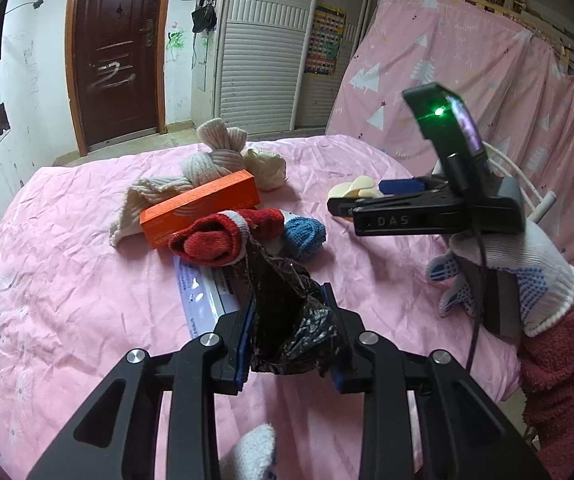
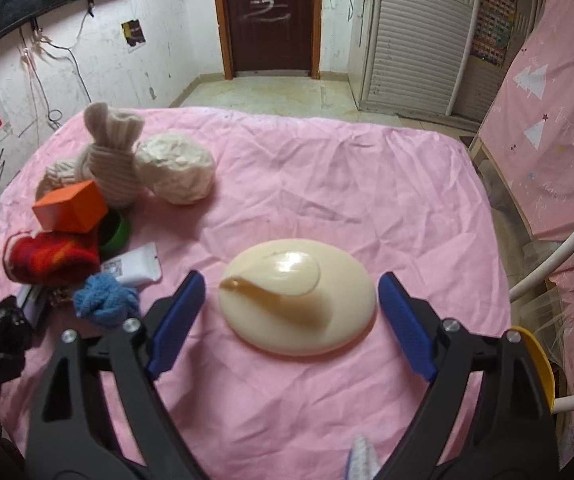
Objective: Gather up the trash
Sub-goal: 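Grasp the black plastic bag with left gripper while right grasps the cream round lid, then carry the black bag and cream lid over the yellow bin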
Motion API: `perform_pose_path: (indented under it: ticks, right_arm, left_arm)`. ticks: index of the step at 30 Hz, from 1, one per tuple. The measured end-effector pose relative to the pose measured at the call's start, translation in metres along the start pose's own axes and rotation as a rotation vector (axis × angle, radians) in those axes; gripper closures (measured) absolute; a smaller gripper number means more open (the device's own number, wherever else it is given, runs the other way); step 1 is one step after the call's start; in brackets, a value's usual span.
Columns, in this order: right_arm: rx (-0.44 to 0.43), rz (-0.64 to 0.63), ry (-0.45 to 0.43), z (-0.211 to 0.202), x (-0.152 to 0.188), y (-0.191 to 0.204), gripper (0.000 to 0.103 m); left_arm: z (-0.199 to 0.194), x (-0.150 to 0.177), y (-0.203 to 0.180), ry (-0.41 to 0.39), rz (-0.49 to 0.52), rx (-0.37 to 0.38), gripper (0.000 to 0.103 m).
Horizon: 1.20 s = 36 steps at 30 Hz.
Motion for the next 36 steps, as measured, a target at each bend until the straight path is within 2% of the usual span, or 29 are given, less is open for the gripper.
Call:
perform_pose_path:
  ticks: [3,6,11,17,24,36]
  right_arm:
    - [-0.004,0.005,0.027,0.006,0.002,-0.001,0.018]
    - [0.016,0.007,0.019,0.005,0.000,-0.002,0.025]
    - [0.011,0.026,-0.008,0.001,0.000,-0.004,0.026]
    - [-0.009,0.054,-0.087,-0.020,-0.004,-0.009,0.026]
    - [-0.006,0.079,-0.200,-0.060,-0.006,-0.021,0.026]
    - [0.049,0.194,-0.336,-0.119,0.022,-0.091,0.026]
  left_arm:
    - [-0.001,-0.001,0.001,-0.004,-0.008,0.005,0.082]
    - [-0.003,-0.002,-0.001,-0.012,-0.010,0.009,0.082]
    - [-0.008,-0.002,-0.002,-0.022,-0.008,0.003,0.082]
    - [-0.016,-0.005,-0.003,-0.035,-0.006,-0.014,0.082]
    - [-0.025,-0.024,-0.020,-0.075,0.019,-0.033,0.082]
    - [-0.021,-0.066,-0.077,-0.122,0.083,-0.019,0.082]
Point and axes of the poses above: each gripper's, at about its wrist camera, not at the fingertips, and z roughly the way its jaws point, y to its left, x to its underside, the point moved 8 cm from there along z, roughly the way its jaws point, and after that the axes turned 4 degrees about -x, right-handed, at the moved point
